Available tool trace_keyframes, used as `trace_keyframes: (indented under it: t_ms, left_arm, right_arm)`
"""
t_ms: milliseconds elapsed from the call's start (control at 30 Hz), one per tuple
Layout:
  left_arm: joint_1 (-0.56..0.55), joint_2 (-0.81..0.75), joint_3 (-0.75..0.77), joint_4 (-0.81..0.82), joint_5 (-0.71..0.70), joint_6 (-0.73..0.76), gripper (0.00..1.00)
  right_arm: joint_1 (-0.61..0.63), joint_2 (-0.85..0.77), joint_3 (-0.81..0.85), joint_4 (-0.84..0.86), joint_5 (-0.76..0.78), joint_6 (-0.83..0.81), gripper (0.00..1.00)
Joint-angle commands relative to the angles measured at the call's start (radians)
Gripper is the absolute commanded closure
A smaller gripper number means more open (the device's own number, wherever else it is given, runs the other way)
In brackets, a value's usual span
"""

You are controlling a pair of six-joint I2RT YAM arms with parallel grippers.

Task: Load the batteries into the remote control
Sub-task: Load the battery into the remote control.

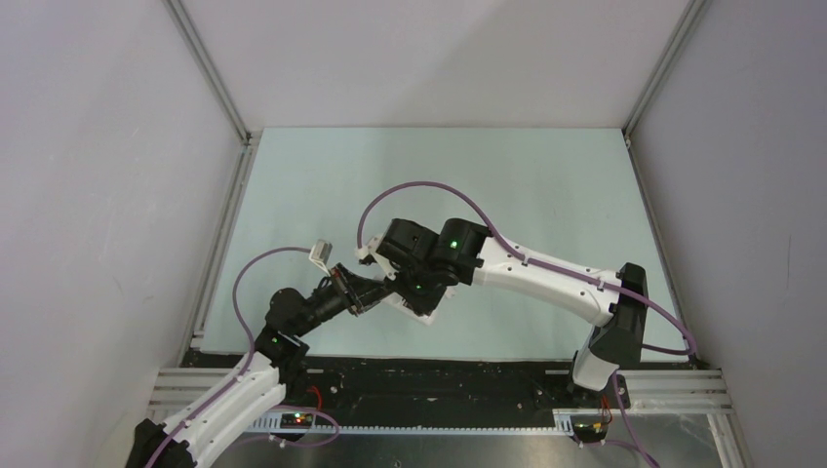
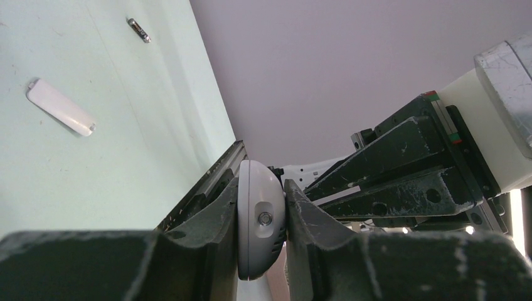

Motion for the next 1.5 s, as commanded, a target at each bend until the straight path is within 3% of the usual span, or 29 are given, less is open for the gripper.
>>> trace_keyframes:
  t_ms: [0,467,767,1033,1200,1467]
  left_arm:
    - [-0.001,-0.007,0.008,0.082,-0.001,-0.009,1.0]
    - [-0.003,-0.056,0.028,0.082,-0.006,-0.083,1.0]
    - [-0.003,-0.069,0.045,0.082,-0.015,-0.129,1.0]
    - [-0.003,-0.089,0.067,0.086,-0.028,-0.185,1.0]
    - [-0.002,-0.1,0.087,0.091,-0.038,-0.219,1.0]
    - [-0.003,-0.106,0.093,0.096,-0.049,-0.244,1.0]
  right_arm:
    - [0.003,0.003,0.012,0.112,-0.005,0.019,1.0]
    - [0.01,-0.123,-0.163,0.313,0.032,0.033,1.0]
    - [0.023,-0.164,-0.206,0.347,0.057,0.032,0.97]
    - [0.036,-0.191,-0.234,0.37,0.112,0.018,1.0]
    - [0.043,-0.223,-0.257,0.383,0.13,0.016,0.91]
    - [0.044,-0.264,-0.28,0.399,0.165,0.015,0.85]
